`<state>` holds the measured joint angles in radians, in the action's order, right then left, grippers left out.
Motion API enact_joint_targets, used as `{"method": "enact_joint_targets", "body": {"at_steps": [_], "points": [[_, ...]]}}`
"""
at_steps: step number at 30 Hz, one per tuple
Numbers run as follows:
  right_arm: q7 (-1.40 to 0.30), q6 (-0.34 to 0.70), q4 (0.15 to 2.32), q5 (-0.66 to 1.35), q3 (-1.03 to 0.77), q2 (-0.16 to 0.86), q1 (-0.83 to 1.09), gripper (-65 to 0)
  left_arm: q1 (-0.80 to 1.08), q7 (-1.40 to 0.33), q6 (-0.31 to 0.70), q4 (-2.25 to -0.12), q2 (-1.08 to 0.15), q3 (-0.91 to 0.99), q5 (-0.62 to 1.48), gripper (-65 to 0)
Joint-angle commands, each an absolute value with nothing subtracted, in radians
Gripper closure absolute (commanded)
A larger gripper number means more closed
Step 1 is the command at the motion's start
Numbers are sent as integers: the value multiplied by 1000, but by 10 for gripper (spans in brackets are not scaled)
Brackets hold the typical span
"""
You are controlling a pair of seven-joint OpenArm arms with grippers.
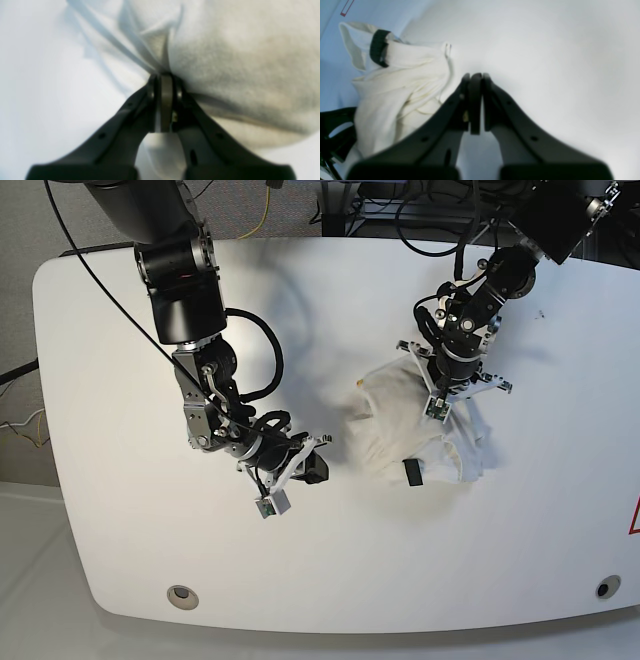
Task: Fold the T-shirt properly
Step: 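Release the shirt with the left gripper and raise both arms away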
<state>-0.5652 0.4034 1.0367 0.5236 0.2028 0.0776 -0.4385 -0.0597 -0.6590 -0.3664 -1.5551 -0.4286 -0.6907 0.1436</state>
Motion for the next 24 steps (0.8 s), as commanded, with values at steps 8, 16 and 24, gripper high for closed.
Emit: {"method": "enact_joint_targets", "body": {"at_steps": [8, 16, 24], "points": [[-601, 412, 1133, 538, 139, 79, -444, 0, -133, -722, -349, -1573, -398, -694, 174, -25], [-653, 406, 1170, 532, 127, 81, -447, 0, -183, -797, -349, -1618, -403, -691, 174, -25], [-654, 403, 1170, 536, 127, 81, -447, 0, -217, -894, -349, -1739, -404, -641, 174, -25]]}}
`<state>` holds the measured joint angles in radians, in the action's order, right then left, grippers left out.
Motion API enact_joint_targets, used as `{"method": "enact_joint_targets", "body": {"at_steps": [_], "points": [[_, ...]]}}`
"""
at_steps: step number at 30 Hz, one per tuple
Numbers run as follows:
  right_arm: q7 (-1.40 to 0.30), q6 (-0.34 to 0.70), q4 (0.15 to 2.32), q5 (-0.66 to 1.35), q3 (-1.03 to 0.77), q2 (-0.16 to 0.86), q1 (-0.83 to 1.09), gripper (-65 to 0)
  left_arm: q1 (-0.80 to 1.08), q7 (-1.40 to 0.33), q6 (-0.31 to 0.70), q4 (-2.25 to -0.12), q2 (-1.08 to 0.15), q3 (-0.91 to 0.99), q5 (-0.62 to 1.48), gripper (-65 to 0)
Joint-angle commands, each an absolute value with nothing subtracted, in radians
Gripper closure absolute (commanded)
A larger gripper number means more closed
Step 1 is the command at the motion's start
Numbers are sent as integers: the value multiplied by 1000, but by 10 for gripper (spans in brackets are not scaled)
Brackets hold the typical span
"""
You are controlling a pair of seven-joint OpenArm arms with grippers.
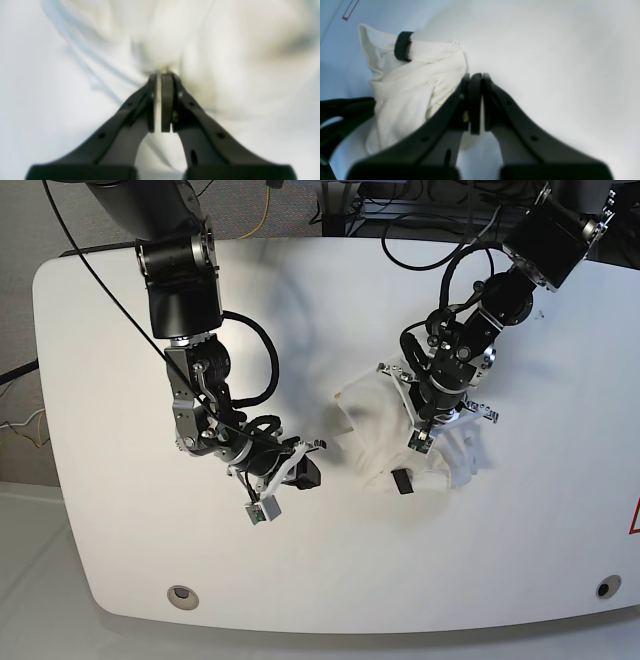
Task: Fold the T-shirt properly
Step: 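Release the shirt with the left gripper and raise both arms away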
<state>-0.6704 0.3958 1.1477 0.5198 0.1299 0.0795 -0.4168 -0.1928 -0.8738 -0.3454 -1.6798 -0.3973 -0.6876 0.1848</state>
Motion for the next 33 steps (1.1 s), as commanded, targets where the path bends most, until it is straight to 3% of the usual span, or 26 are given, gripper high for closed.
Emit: {"method": "enact_joint_targets", "body": {"at_steps": [1, 11, 20, 33], "points": [[-657, 403, 1170, 536, 127, 81, -446, 0, -217, -908, -349, -1753, -404, -621, 174, -25], [-754, 387, 1237, 526, 10, 122, -443, 0, -229, -987, -343, -1825, -403, -481, 176, -25], [-865, 277, 1356, 532, -44, 249, -410, 0, -188, -1013, -165, -1837, -404, -274, 176, -25], [-992, 205, 1558, 527, -199, 427, -199, 0, 18, -1018, -58, -1880, -456, -39, 174, -25]]}}
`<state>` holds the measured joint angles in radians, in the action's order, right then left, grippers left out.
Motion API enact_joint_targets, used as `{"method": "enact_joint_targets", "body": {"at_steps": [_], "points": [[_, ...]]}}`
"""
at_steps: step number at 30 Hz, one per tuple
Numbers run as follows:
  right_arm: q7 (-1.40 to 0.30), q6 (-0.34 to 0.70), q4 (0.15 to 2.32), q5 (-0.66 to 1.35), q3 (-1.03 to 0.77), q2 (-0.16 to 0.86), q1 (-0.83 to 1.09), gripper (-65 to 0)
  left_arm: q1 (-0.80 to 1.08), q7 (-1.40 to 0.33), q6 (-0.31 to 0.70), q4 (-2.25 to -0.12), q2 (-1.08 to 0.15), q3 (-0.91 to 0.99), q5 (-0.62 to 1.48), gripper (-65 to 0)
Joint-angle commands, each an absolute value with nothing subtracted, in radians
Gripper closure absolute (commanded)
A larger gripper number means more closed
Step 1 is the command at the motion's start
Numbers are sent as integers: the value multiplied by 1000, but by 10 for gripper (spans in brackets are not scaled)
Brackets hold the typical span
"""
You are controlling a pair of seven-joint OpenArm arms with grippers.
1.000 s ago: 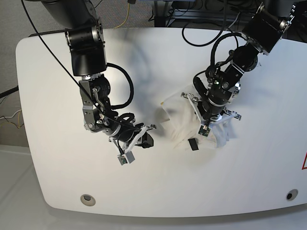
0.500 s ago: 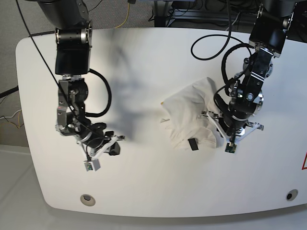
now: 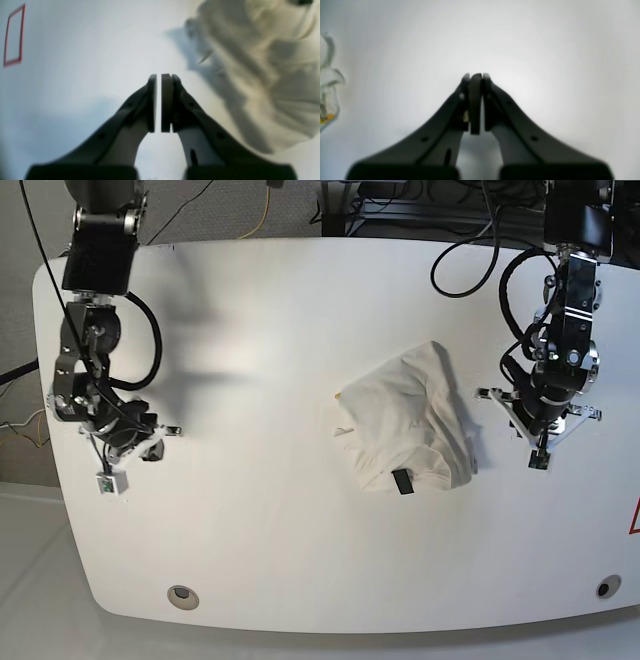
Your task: Fold the T-shirt properly
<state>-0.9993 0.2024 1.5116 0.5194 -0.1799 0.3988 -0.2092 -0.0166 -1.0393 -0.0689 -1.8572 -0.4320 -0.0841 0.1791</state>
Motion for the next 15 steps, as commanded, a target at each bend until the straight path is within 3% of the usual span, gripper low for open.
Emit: {"method": "enact_joint_targets", "body": {"at_steps": [1, 15], "points": [[-995, 205, 1567, 527, -208, 435, -183, 0, 31, -1017, -54, -1886, -456, -25, 174, -25], [-1052, 153, 1771, 526, -418, 521, 122, 0, 274, -1015, -21, -1939, -481, 211, 176, -25]]}}
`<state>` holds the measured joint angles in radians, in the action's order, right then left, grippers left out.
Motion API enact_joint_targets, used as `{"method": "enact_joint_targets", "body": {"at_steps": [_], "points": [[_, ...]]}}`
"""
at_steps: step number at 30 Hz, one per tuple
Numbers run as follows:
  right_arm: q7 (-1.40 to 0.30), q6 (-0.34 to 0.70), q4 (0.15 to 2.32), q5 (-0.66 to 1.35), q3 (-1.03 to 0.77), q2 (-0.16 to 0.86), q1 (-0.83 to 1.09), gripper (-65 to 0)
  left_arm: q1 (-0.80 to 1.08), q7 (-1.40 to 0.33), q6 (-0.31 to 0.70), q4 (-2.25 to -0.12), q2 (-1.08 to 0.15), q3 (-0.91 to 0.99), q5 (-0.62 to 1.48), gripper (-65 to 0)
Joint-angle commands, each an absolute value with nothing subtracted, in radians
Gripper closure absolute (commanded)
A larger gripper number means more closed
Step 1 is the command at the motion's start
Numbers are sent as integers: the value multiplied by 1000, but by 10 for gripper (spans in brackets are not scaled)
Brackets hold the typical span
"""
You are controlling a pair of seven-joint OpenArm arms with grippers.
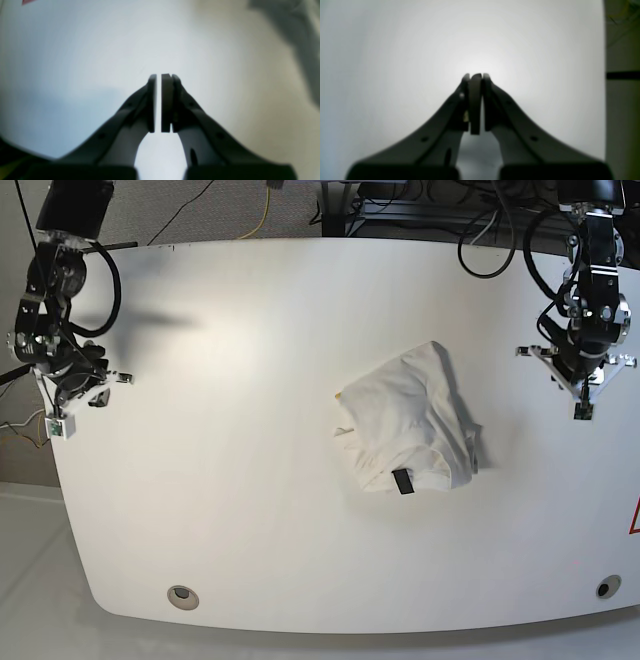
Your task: Fold the T-shirt properly
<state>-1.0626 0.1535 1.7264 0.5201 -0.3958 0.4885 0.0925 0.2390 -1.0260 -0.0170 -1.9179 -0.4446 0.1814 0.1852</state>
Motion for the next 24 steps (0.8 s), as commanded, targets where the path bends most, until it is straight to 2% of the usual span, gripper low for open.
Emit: {"method": "enact_joint_targets", "body": {"at_steps": [1, 6, 12, 24], "points": [[-1052, 151, 1784, 526, -430, 522, 147, 0, 289, -1015, -21, -1940, -486, 220, 176, -25], [-1052, 154, 1822, 526, -498, 530, 249, 0, 378, -1012, -10, -1942, -489, 321, 177, -25], [-1052, 157, 1851, 526, -575, 527, 360, 0, 486, -949, 120, -1942, -486, 458, 176, -25], [-1052, 188, 1870, 526, -713, 526, 519, 0, 621, -920, 262, -1942, -484, 700, 176, -25]]}}
